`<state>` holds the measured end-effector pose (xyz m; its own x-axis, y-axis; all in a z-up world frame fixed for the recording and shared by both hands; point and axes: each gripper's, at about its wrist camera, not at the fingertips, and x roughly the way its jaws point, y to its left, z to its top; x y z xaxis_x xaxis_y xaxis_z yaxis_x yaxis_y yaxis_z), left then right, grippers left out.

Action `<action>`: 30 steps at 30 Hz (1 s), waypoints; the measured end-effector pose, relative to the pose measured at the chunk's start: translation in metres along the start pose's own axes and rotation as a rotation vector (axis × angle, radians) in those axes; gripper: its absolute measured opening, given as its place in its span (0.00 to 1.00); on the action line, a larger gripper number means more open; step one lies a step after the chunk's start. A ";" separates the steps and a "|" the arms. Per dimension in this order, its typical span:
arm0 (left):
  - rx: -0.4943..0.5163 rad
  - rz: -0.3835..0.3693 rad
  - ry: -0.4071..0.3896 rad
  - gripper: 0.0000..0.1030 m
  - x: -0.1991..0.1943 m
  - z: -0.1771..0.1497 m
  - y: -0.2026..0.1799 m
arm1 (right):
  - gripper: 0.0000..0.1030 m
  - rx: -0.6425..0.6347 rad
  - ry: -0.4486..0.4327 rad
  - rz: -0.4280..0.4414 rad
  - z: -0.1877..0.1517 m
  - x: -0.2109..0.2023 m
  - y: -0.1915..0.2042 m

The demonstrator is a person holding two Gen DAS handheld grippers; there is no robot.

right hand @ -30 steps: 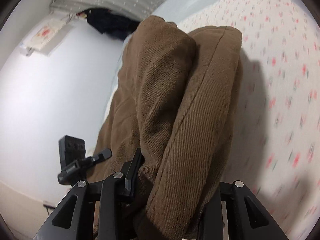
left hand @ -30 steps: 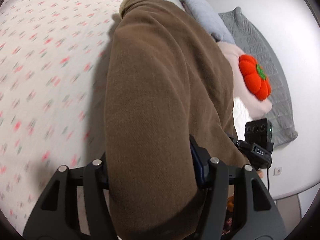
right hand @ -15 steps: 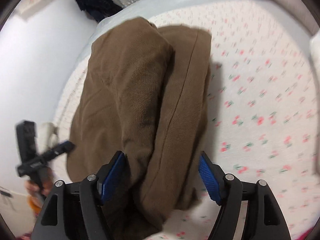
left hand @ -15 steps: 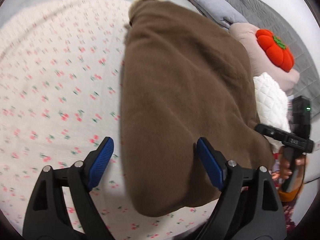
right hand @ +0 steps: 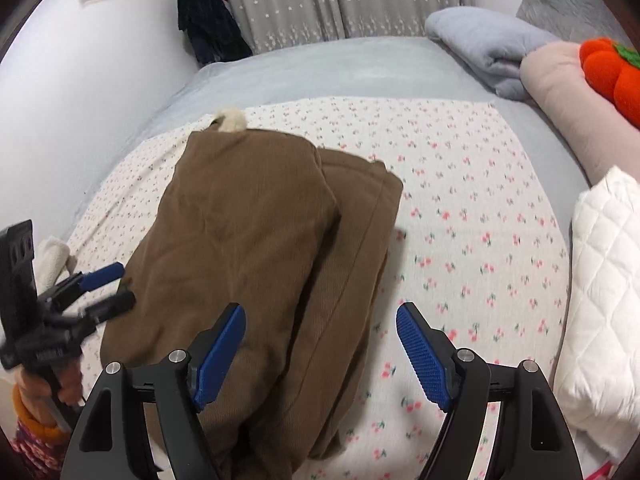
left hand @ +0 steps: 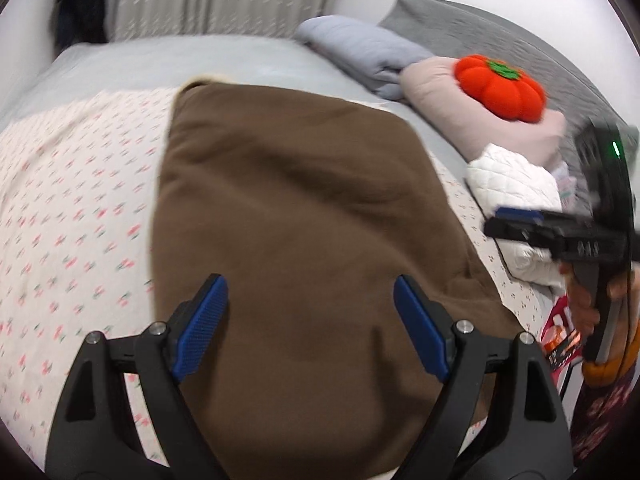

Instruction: Fold large clothes

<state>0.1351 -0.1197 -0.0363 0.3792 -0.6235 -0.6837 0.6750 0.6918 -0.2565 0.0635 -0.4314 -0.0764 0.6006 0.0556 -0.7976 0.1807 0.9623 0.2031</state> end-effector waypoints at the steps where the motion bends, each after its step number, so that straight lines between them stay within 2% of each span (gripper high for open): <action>1: 0.011 -0.009 -0.004 0.83 0.005 0.000 -0.004 | 0.77 -0.005 -0.007 0.003 0.002 -0.003 0.003; 3: 0.036 -0.028 -0.014 0.83 0.014 -0.007 -0.008 | 0.78 -0.012 -0.018 0.019 0.008 0.001 0.003; 9: 0.134 -0.010 -0.077 0.83 0.011 -0.012 -0.022 | 0.78 -0.019 -0.045 0.083 0.036 0.030 0.007; 13: 0.102 -0.022 -0.134 0.83 0.006 -0.012 -0.015 | 0.77 0.005 -0.058 0.111 0.062 0.061 0.007; 15: 0.077 -0.034 -0.132 0.83 0.008 -0.009 -0.013 | 0.77 0.056 -0.072 0.135 0.073 0.073 0.001; 16: 0.070 -0.039 -0.135 0.83 0.007 -0.008 -0.012 | 0.70 0.106 -0.076 0.187 0.079 0.081 -0.004; 17: 0.067 -0.042 -0.143 0.83 0.005 -0.007 -0.010 | 0.35 0.131 -0.066 0.241 0.083 0.087 -0.005; 18: 0.071 -0.038 -0.155 0.83 0.003 -0.006 -0.009 | 0.21 0.150 -0.054 0.281 0.086 0.090 -0.005; 19: 0.085 -0.018 -0.181 0.83 -0.001 -0.005 -0.010 | 0.17 0.158 -0.071 0.281 0.088 0.087 -0.001; 21: 0.108 0.039 -0.271 0.83 -0.014 0.004 -0.009 | 0.13 0.123 -0.178 0.283 0.094 0.059 0.011; 23: 0.090 0.015 -0.306 0.83 -0.018 0.012 -0.005 | 0.12 0.094 -0.265 0.296 0.101 0.029 0.015; 25: 0.060 -0.051 -0.247 0.83 -0.007 0.015 -0.001 | 0.12 0.104 -0.251 0.257 0.109 0.031 0.005; 27: 0.056 -0.119 -0.147 0.83 0.014 0.012 -0.004 | 0.12 0.150 -0.185 0.219 0.111 0.059 -0.019; 28: 0.071 -0.151 -0.100 0.83 0.026 0.008 -0.009 | 0.12 0.188 -0.128 0.199 0.109 0.082 -0.033; 30: 0.108 -0.159 -0.067 0.83 0.039 0.001 -0.018 | 0.13 0.272 -0.005 0.198 0.093 0.134 -0.057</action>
<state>0.1383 -0.1571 -0.0572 0.3013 -0.7471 -0.5925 0.7926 0.5416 -0.2800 0.2063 -0.5034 -0.1418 0.6483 0.2329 -0.7249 0.2606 0.8266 0.4987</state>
